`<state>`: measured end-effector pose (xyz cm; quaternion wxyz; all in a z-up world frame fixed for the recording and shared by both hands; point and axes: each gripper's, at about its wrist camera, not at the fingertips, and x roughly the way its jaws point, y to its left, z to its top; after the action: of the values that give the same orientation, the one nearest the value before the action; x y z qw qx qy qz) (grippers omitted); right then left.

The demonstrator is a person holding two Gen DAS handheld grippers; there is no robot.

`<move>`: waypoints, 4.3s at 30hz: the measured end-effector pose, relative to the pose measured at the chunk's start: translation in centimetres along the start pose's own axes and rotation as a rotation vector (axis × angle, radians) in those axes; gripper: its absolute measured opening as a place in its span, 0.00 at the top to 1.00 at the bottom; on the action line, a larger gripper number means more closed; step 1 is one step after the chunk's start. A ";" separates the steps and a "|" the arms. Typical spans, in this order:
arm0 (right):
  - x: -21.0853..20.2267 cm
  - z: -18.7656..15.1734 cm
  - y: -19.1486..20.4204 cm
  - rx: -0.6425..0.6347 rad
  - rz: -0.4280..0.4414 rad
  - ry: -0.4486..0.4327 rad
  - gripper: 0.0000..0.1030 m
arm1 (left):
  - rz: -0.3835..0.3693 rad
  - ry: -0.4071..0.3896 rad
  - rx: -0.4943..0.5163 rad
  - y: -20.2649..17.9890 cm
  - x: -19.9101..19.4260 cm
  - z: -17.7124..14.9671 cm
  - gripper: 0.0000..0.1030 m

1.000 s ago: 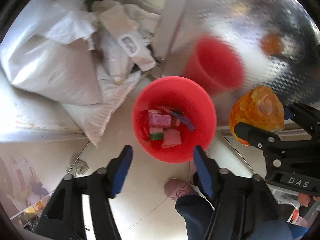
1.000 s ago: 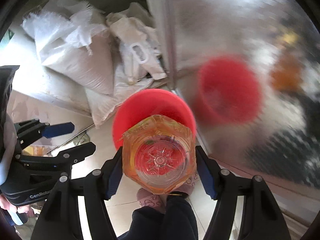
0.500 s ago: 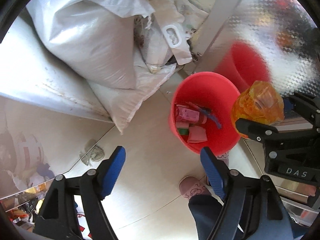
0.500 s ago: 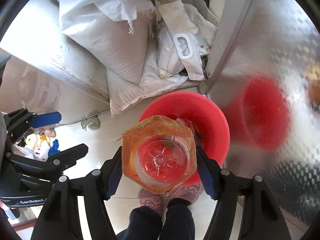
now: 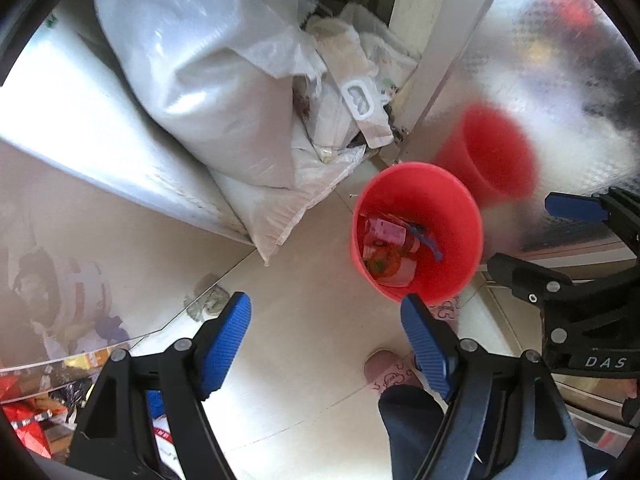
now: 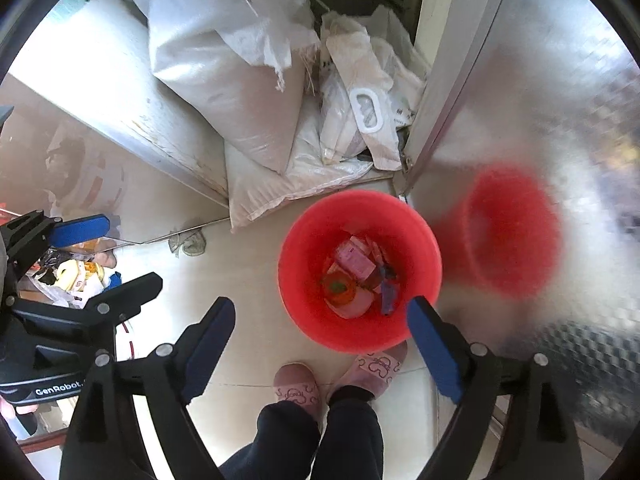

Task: Collect trash
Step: 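Open the right gripper to drop the orange cup into the bucket, then raise both tools back up to the counter, then grasp the red sauce packet with the right gripper while the left gripper approaches the shampoo sachet, then grasp the white shampoo sachet with the left gripper and lift it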

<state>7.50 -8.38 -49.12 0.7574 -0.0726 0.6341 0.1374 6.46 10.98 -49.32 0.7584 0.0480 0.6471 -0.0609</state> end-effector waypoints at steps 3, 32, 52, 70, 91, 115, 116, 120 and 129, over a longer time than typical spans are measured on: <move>-3.4 0.0 0.6 -0.002 -0.006 -0.020 0.15 | 0.013 -0.028 -0.010 -0.1 -4.5 0.0 0.26; -37.3 2.2 1.3 -0.020 -0.171 -0.414 0.01 | 0.083 -0.394 -0.051 -4.2 -39.5 6.4 0.25; -40.3 12.5 -15.8 0.259 -0.239 -0.449 0.01 | 0.021 -0.380 0.237 -15.0 -36.6 31.3 0.16; -34.3 21.4 -21.1 0.263 -0.191 -0.316 0.01 | 0.046 -0.241 0.188 -14.0 -29.3 40.1 0.15; -36.2 16.9 -24.9 0.370 -0.164 -0.306 0.88 | -0.045 -0.233 0.349 -19.6 -29.6 41.6 0.15; -37.7 14.9 -33.0 0.521 -0.170 -0.338 0.88 | -0.147 -0.177 0.367 -27.3 -24.6 49.9 0.15; -37.8 14.8 -33.1 0.521 -0.170 -0.340 0.88 | -0.156 -0.179 0.365 -27.2 -24.6 50.0 0.16; -37.5 15.3 -32.8 0.517 -0.174 -0.343 0.88 | -0.142 -0.186 0.386 -27.0 -25.0 49.7 0.36; -37.3 15.3 -30.4 0.489 -0.165 -0.342 0.88 | -0.182 -0.169 0.349 -24.2 -26.8 46.6 0.39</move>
<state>25.14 -37.28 -11.61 0.8567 0.0846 0.5038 -0.0710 44.01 -19.21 -15.33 0.7815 0.1146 0.5626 -0.2441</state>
